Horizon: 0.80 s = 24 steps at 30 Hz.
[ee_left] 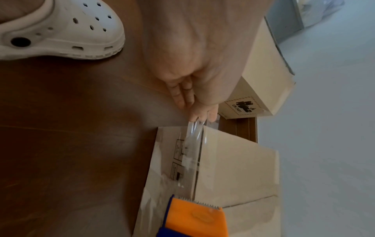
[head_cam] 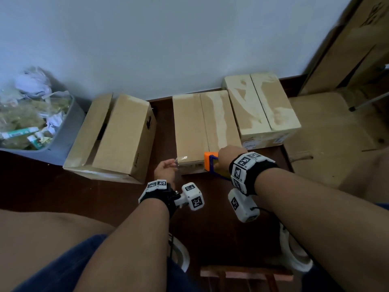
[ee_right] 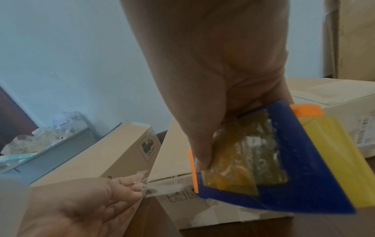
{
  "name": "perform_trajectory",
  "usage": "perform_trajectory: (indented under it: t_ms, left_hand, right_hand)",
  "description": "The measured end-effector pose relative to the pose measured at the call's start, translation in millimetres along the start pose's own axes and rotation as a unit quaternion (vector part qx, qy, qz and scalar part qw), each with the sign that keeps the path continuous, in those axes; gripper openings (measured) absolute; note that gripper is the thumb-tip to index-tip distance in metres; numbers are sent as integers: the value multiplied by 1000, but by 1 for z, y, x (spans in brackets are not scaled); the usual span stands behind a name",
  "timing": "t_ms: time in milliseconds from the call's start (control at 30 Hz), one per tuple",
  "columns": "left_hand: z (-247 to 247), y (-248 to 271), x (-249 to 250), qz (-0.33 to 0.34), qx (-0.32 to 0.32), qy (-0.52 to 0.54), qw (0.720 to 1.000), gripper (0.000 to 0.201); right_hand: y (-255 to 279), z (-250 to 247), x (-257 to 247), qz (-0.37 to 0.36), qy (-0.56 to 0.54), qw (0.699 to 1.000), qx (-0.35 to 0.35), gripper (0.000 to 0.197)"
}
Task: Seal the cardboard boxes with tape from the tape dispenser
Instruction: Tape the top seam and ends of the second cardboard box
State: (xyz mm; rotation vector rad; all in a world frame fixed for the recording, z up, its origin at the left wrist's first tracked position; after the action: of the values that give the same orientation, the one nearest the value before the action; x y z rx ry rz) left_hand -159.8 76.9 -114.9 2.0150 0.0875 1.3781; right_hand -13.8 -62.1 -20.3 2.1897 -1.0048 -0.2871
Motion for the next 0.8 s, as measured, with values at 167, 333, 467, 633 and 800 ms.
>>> perform_trajectory:
  t_ms: [167, 333, 467, 633, 800]
  left_hand:
    - [1, -2, -6, 6, 13, -5, 1000, 31]
    - [2, -6, -8, 10, 15, 2, 1000, 31]
    - [1, -9, -10, 12, 13, 4, 1000, 32]
    - [0, -11, -9, 13, 1, 14, 1000, 32]
    - [0, -13, -9, 21, -7, 7, 1000, 30]
  right_hand:
    - [-4, 1, -2, 8, -11, 1000, -11, 24]
    - [-7, -1, -9, 24, -3, 1000, -10, 28]
    - [-33, 13, -20, 79, -2, 996, -33, 34]
    - [-21, -2, -22, 73, 59, 994, -55, 20]
    - [-14, -6, -30, 20, 68, 997, -32, 26]
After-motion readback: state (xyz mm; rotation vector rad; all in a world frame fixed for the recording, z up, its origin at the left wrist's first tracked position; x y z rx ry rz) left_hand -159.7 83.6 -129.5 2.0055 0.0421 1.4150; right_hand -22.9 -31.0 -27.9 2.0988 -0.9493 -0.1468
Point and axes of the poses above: each hand's wrist, its own y-axis away from the middle knuckle, its own z-axis out of the palm, x = y × z, the point moved 5 cm from there along -y, towards the middle knuckle, and after that the axes turned 1 degree about -x, right-handed, at the moved point
